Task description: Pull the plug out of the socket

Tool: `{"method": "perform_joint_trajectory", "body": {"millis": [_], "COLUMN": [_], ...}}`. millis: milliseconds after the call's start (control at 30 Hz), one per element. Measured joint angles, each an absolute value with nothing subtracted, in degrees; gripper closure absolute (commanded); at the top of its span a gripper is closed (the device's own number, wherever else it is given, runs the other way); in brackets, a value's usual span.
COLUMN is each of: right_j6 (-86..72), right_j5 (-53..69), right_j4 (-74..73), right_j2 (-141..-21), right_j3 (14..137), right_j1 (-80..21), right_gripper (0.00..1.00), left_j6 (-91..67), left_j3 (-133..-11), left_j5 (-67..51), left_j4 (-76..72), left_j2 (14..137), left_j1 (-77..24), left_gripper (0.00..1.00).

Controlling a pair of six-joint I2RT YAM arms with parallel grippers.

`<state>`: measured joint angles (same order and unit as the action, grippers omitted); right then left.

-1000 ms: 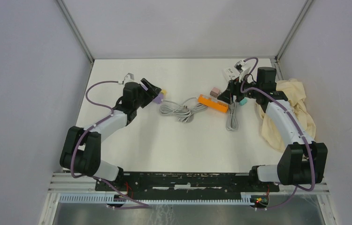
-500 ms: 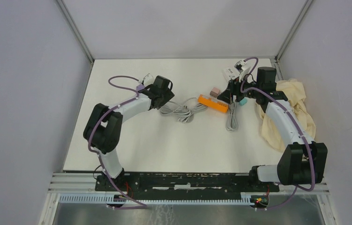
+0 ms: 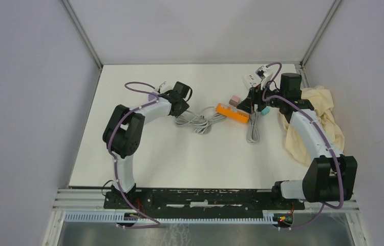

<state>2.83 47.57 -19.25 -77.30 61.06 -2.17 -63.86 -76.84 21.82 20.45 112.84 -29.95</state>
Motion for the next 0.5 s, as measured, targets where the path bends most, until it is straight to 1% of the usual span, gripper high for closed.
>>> {"method": "perform_joint_trajectory", "body": {"millis": [33, 67, 133, 233, 367, 500], "right_j6": [2.8, 2.8, 2.8, 2.8, 2.8, 2.0], "right_j5": [47.6, 47.6, 47.6, 47.6, 47.8, 48.5], "right_j4": [-19.3, -19.2, -19.2, -19.2, -19.2, -19.1], "right_j2": [-77.3, -77.3, -77.3, -77.3, -77.3, -77.3], "right_j3": [61.1, 61.1, 61.1, 61.1, 61.1, 61.1], "right_j1": [-2.2, -2.2, -2.2, -2.2, -2.2, -2.2], "right_gripper": [0.31, 0.3, 0.31, 0.3, 0.31, 0.3], "left_j6": [-63.9, -63.9, -63.8, -63.1, -57.5, -50.6], "left_j3": [-76.8, -76.8, -76.8, -75.9, -72.1, -66.1], "left_j5": [21.6, 21.0, 20.2, 18.8, 17.3, 13.2], "left_j4": [20.3, 20.1, 19.6, 17.0, 12.9, 6.7], "left_j2": [113.2, 113.3, 113.4, 112.9, 108.6, 98.3], "left_j1": [-29.6, -29.1, -28.6, -28.3, -28.2, -28.3], "left_gripper": [0.62, 0.71, 0.84, 0.95, 0.97, 0.97]}}
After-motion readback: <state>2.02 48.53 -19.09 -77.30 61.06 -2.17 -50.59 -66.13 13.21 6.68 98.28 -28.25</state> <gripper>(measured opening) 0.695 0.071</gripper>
